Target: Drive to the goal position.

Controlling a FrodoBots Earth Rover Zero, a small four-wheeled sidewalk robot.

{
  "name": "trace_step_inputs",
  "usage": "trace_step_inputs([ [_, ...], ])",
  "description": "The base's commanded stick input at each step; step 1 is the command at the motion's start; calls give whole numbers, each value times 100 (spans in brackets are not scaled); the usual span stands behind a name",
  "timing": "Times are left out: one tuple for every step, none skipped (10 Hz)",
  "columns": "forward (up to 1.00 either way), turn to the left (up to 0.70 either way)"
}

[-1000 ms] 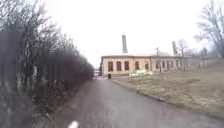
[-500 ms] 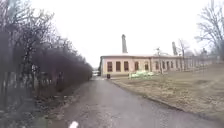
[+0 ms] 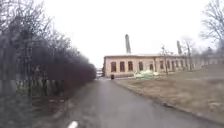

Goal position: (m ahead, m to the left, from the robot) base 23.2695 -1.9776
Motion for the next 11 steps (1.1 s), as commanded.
trace_step_inputs([
  [100,3],
  [100,3],
  [100,3],
  [100,3],
  [100,3],
  [100,3],
  [100,3],
  [100,3],
  [100,3],
  [100,3],
  [100,4],
])
